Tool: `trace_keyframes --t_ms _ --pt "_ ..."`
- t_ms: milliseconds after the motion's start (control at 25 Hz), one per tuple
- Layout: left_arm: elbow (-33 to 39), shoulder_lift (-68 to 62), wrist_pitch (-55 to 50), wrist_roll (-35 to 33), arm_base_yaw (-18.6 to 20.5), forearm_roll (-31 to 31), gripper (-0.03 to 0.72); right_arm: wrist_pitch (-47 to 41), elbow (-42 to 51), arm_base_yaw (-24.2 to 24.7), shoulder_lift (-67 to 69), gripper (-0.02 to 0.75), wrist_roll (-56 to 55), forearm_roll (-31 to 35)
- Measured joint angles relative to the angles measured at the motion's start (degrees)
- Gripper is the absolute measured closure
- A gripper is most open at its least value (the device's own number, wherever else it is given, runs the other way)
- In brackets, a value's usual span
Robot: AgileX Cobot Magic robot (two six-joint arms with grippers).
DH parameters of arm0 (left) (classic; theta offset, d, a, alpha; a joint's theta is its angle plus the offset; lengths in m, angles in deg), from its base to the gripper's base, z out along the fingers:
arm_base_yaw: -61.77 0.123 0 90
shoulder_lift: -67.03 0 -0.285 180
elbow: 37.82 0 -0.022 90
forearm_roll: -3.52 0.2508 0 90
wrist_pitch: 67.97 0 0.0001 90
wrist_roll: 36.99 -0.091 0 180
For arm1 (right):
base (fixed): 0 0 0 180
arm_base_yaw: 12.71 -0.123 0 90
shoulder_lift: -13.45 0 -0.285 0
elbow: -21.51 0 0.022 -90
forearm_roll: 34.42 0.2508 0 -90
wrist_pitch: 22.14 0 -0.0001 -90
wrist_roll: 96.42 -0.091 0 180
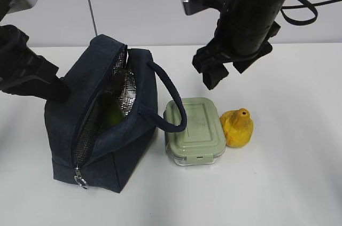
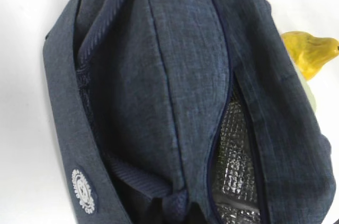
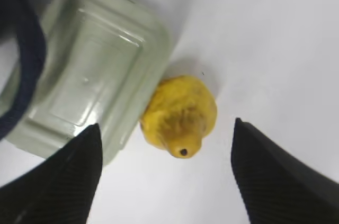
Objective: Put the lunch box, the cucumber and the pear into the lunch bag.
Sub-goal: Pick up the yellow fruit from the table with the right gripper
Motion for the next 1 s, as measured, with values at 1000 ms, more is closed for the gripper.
trace_keyframes --t_ms 1000 --pt "0.0 0.0 -0.6 0.0 0.0 0.1 0.670 -7.0 -0.3 1.0 12.0 0.275 1.0 -4.5"
